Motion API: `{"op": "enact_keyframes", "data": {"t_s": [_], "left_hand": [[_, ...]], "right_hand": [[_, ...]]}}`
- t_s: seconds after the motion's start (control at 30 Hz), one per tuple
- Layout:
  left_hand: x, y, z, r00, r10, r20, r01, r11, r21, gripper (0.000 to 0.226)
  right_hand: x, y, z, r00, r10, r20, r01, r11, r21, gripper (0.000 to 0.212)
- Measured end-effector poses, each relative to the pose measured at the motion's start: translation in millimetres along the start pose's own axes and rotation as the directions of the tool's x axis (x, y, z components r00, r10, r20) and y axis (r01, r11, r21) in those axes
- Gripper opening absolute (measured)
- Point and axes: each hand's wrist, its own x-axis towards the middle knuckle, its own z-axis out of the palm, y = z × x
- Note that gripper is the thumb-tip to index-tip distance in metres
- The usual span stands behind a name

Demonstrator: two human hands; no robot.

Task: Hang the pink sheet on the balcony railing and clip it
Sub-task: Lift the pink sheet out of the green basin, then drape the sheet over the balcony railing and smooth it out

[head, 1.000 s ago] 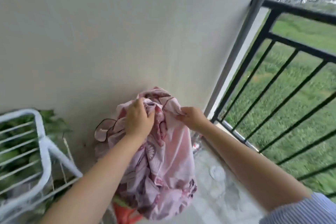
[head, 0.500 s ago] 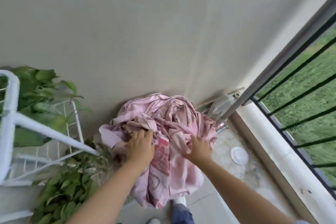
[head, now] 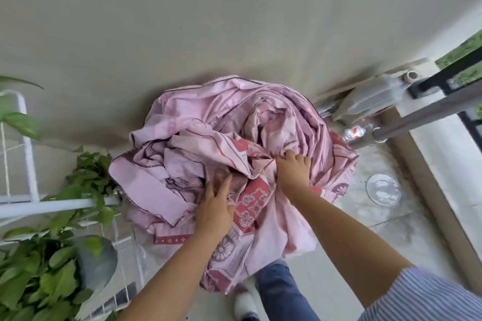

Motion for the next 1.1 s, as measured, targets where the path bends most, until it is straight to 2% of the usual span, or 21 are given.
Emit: {"op": "enact_keyframes", "data": {"t_s": [0.13, 0.23, 0.3, 0.37, 0.5, 0.63, 0.7, 0.77, 0.83, 0.93, 1.0, 1.1], "left_hand": [[-1.2, 9.2, -2.3, 1.0, 0.012, -0.027, -0.015, 0.994, -0.112, 0.065], [-20.4, 17.1, -13.3, 0.994, 0.016, -0.107, -0.036, 0.983, -0.181, 0.06], [-39.1, 25.4, -23.1, 0.974, 0.042, -0.223, -0.095, 0.969, -0.23, 0.052], [-60.1, 36.3, -38.8, 0.942, 0.043, -0.332, -0.151, 0.94, -0.305, 0.04], [-103.6, 58.9, -94.3, 0.864, -0.029, -0.503, -0.252, 0.839, -0.482, 0.048], [-148.9, 71.3, -157.0, 0.747, 0.026, -0.664, -0.429, 0.781, -0.453, 0.056], [-171.7, 78.9, -189.6, 0.651, 0.086, -0.754, -0.535, 0.757, -0.375, 0.066], [-196.9, 89.1, -224.4, 0.544, 0.132, -0.829, -0.607, 0.743, -0.281, 0.074], [-225.1, 101.8, -261.2, 0.413, 0.188, -0.891, -0.668, 0.728, -0.156, 0.07], [-271.2, 124.2, -310.4, 0.181, 0.313, -0.932, -0.733, 0.675, 0.084, 0.051], [-301.4, 140.0, -334.6, 0.024, 0.384, -0.923, -0.767, 0.599, 0.229, 0.043], [-358.7, 169.7, -365.3, -0.142, 0.452, -0.881, -0.836, 0.422, 0.351, 0.043]], "right_hand": [[1.8, 2.9, -12.2, 0.99, -0.123, -0.061, 0.131, 0.981, 0.144, 0.023], [-15.4, 8.5, -35.3, 0.916, -0.213, -0.34, 0.321, 0.898, 0.301, 0.014], [-33.7, 11.4, -63.2, 0.842, -0.253, -0.477, 0.462, 0.795, 0.394, 0.028], [-48.4, 6.8, -99.0, 0.729, -0.271, -0.629, 0.598, 0.699, 0.392, 0.032], [-81.8, -24.2, -188.3, 0.473, -0.324, -0.82, 0.805, 0.537, 0.252, 0.037], [-119.9, -43.9, -268.6, 0.224, -0.313, -0.923, 0.889, 0.454, 0.062, 0.033], [-141.2, -51.2, -311.5, 0.113, -0.3, -0.947, 0.905, 0.424, -0.026, 0.032], [-168.1, -57.3, -358.6, 0.037, -0.278, -0.96, 0.911, 0.404, -0.082, 0.037], [-200.2, -57.9, -403.9, -0.005, -0.249, -0.969, 0.896, 0.428, -0.115, 0.039], [-258.3, -48.2, -460.5, -0.06, -0.189, -0.98, 0.851, 0.504, -0.149, 0.043], [-304.7, -38.4, -488.9, -0.139, -0.127, -0.982, 0.797, 0.574, -0.187, 0.044], [-382.2, -22.9, -522.7, -0.281, -0.013, -0.96, 0.705, 0.676, -0.215, 0.041]]}}
